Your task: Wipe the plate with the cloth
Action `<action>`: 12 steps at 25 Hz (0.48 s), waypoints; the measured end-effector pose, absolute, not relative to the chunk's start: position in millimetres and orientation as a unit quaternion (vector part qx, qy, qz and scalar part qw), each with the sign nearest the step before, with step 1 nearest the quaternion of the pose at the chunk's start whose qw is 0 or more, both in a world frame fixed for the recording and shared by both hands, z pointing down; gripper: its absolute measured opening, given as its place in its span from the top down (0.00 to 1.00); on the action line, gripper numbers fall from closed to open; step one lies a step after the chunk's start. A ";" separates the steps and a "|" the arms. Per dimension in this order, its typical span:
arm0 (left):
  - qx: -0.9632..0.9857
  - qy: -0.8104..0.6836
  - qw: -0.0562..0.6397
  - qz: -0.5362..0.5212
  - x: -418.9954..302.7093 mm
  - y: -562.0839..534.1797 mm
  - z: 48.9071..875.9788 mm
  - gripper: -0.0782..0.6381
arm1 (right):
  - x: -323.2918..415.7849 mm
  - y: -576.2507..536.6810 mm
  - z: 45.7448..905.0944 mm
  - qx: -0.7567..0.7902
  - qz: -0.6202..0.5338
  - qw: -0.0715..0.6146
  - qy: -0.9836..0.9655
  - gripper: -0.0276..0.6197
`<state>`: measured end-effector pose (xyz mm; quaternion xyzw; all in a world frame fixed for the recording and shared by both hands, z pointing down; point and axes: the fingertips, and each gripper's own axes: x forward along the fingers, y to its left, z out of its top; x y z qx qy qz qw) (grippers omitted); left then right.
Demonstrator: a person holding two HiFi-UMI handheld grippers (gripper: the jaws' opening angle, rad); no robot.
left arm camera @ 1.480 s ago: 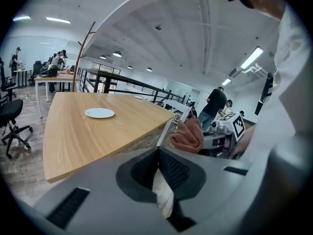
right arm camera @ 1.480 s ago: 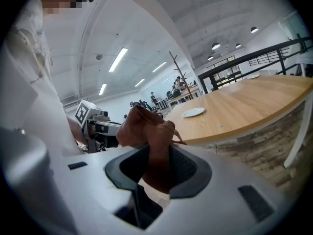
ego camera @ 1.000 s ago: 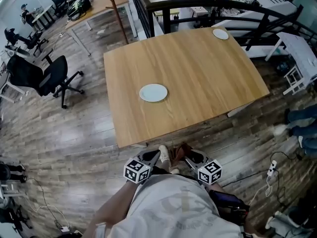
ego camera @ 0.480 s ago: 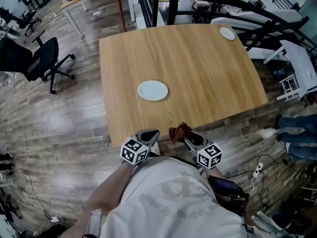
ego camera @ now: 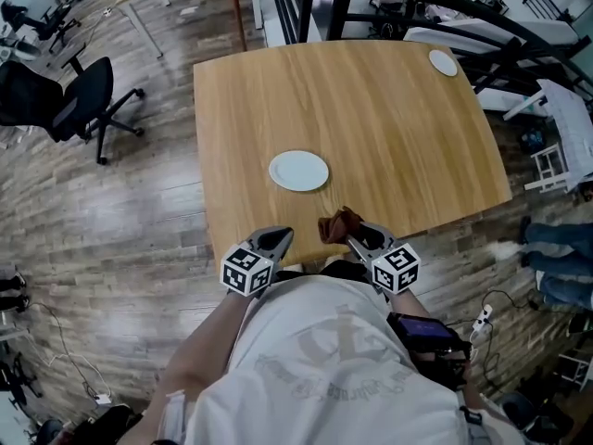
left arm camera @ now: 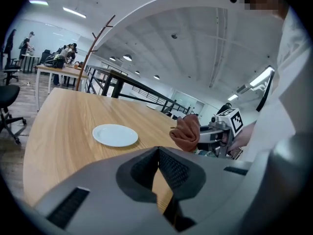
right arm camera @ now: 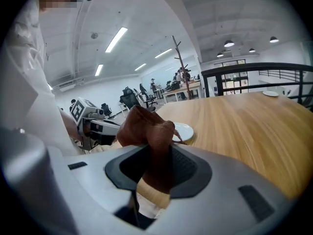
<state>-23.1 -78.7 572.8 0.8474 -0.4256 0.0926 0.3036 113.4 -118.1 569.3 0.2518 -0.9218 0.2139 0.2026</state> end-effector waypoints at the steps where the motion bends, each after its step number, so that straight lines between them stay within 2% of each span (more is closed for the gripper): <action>1: 0.844 -0.431 0.305 0.091 -25.7 -80.8 573.2 0.88 | 111.0 -123.5 569.4 0.246 0.212 0.205 -0.923 0.76; 12: 0.802 -0.487 0.336 0.085 -33.5 -97.5 578.1 0.88 | 90.4 -172.9 584.2 0.171 0.203 0.247 -0.932 0.76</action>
